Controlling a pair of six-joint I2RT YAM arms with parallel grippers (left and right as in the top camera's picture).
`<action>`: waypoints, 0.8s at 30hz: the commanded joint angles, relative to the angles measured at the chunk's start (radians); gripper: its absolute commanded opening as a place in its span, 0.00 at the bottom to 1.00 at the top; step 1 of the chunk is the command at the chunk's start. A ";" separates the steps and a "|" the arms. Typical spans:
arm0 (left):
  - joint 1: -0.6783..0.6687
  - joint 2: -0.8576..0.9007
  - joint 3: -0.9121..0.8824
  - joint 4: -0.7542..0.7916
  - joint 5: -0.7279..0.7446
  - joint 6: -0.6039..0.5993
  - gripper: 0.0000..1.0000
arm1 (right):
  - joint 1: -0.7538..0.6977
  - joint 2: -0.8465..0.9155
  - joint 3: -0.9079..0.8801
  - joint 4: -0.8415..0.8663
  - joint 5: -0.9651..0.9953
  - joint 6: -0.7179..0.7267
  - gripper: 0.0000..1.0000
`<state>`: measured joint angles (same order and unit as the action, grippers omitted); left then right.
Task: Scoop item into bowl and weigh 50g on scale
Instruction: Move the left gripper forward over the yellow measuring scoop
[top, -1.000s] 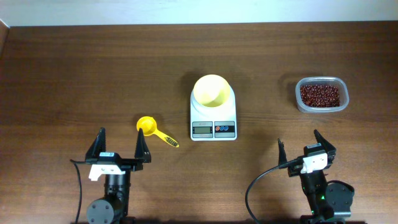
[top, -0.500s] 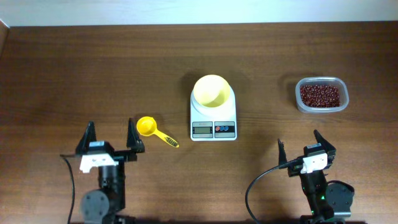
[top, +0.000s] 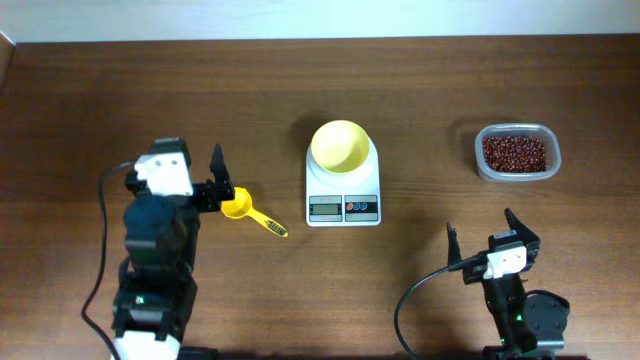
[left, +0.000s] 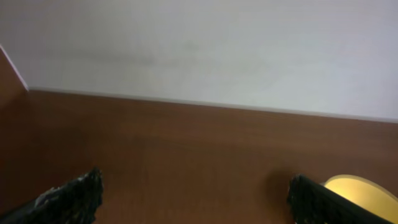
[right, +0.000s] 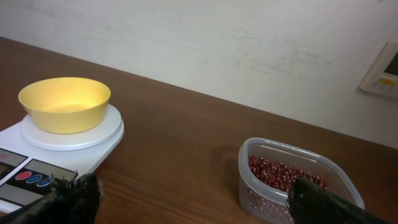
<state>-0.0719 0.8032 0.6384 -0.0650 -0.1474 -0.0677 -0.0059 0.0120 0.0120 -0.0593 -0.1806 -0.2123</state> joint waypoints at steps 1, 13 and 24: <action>-0.004 0.094 0.145 -0.115 -0.007 0.016 0.99 | -0.006 -0.006 -0.006 -0.005 0.005 0.011 0.99; -0.004 0.322 0.336 -0.442 0.209 0.016 0.98 | -0.006 -0.006 -0.006 -0.005 0.005 0.011 0.99; -0.004 0.426 0.335 -0.534 0.557 0.012 0.99 | -0.006 -0.006 -0.006 -0.005 0.005 0.012 0.99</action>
<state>-0.0723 1.2003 0.9577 -0.6285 0.2783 -0.0677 -0.0059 0.0120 0.0120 -0.0593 -0.1806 -0.2119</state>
